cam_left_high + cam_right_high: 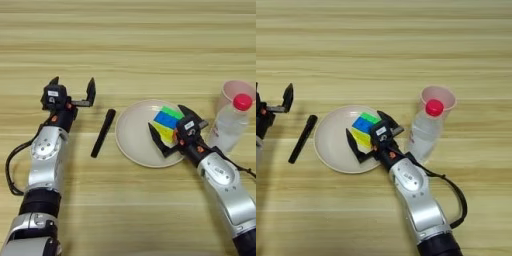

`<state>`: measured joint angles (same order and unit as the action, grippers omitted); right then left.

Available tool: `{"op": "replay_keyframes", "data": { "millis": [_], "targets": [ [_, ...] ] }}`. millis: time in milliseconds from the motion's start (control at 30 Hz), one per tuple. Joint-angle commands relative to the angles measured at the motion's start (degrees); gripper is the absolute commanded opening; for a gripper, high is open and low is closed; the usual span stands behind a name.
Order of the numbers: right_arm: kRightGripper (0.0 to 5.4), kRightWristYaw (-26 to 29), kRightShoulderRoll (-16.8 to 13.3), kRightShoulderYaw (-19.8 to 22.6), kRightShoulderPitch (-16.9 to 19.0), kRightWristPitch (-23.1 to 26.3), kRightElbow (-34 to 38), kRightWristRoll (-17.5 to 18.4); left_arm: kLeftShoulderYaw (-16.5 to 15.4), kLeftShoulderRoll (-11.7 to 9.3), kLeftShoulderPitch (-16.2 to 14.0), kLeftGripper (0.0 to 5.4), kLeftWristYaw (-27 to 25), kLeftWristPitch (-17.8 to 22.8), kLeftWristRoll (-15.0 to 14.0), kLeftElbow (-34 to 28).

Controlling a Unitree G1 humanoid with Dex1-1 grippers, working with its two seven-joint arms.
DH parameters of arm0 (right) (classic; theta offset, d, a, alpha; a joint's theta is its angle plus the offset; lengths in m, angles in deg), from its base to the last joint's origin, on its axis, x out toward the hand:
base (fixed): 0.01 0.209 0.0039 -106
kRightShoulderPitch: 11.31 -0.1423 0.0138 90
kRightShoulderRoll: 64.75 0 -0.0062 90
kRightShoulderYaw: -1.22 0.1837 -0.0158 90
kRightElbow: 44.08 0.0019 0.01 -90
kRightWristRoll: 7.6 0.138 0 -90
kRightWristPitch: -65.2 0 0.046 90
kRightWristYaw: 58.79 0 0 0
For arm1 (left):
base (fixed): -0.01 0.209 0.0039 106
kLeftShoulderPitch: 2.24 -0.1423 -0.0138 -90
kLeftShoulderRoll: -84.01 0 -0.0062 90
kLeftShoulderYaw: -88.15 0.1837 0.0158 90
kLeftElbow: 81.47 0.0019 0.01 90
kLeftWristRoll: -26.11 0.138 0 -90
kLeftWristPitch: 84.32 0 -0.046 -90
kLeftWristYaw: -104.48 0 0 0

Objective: Move the objects on the table

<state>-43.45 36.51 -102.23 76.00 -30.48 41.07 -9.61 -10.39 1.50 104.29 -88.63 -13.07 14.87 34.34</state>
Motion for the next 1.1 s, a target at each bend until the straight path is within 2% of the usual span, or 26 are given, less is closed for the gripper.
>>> {"op": "replay_keyframes", "data": {
  "millis": [33, 300, 700, 933, 1100],
  "targets": [
    [5.39, 0.1, 0.3, 0.1, -1.3, -0.7, -1.3, -0.1, 0.3, -0.1, -0.6, 5.4, 0.2, 0.8, 0.9, -0.9],
    [5.39, 0.8, 0.6, 0.9, -3.1, -1.0, -6.3, 0.8, 0.7, 0.4, -1.0, 5.4, 0.5, 1.2, 1.1, -1.7],
    [5.39, 1.1, 0.7, 0.3, -3.5, -1.0, -8.2, 0.3, 0.7, 0.7, -1.9, 5.4, 0.7, 1.7, 0.8, -3.1],
    [4.58, 1.0, 0.9, -0.1, -2.7, -1.1, -6.8, 0.1, 0.6, 0.6, -2.1, 5.4, 0.8, 1.7, 0.8, -3.3],
    [4.43, 1.0, 1.0, -0.4, -2.1, -0.8, -5.6, 0.0, 0.6, 0.6, -2.1, 5.4, 0.7, 1.7, 0.7, -3.2]
  ]
}}
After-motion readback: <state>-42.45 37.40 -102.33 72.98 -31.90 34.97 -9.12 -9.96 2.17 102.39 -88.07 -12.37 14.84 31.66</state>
